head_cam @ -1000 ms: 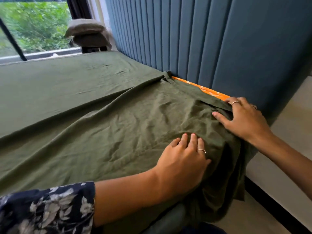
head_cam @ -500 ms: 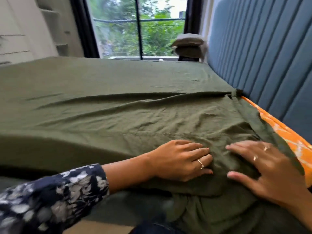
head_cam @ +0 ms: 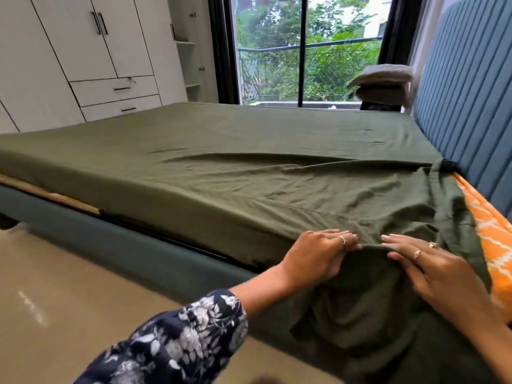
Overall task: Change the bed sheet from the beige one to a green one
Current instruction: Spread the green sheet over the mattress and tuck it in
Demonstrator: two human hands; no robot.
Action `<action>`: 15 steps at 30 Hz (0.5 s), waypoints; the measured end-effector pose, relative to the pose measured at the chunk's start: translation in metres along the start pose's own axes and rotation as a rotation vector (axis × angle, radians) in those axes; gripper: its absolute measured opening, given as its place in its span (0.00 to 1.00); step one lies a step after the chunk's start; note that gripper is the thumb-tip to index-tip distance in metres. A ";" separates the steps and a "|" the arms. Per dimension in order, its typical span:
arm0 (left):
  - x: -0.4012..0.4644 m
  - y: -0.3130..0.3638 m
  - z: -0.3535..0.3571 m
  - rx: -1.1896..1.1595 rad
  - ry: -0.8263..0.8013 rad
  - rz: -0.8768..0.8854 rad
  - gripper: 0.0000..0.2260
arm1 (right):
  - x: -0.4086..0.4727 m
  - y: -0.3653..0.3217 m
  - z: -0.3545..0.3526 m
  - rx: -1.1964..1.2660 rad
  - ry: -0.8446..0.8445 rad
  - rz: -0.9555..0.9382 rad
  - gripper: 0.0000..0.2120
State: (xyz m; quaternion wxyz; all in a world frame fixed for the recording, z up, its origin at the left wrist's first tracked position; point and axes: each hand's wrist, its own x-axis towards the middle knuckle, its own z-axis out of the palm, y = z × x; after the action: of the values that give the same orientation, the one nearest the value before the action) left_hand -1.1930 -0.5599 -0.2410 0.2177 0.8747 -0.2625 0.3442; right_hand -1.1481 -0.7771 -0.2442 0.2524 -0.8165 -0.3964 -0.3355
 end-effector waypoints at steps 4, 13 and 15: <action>-0.009 0.030 0.008 -0.102 0.100 -0.080 0.10 | -0.011 -0.007 -0.015 -0.020 0.078 0.057 0.30; -0.038 0.058 0.017 -0.258 0.099 0.064 0.09 | -0.064 -0.026 -0.038 -0.384 0.097 -0.145 0.24; -0.042 0.044 0.023 -0.203 0.001 0.078 0.05 | -0.067 -0.024 -0.028 -0.432 0.056 -0.091 0.27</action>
State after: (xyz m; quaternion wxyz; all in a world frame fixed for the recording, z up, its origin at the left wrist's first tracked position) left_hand -1.2351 -0.5937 -0.2773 0.2919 0.8371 -0.3299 0.3245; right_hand -1.2082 -0.8146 -0.2732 0.0671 -0.8232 -0.3444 -0.4463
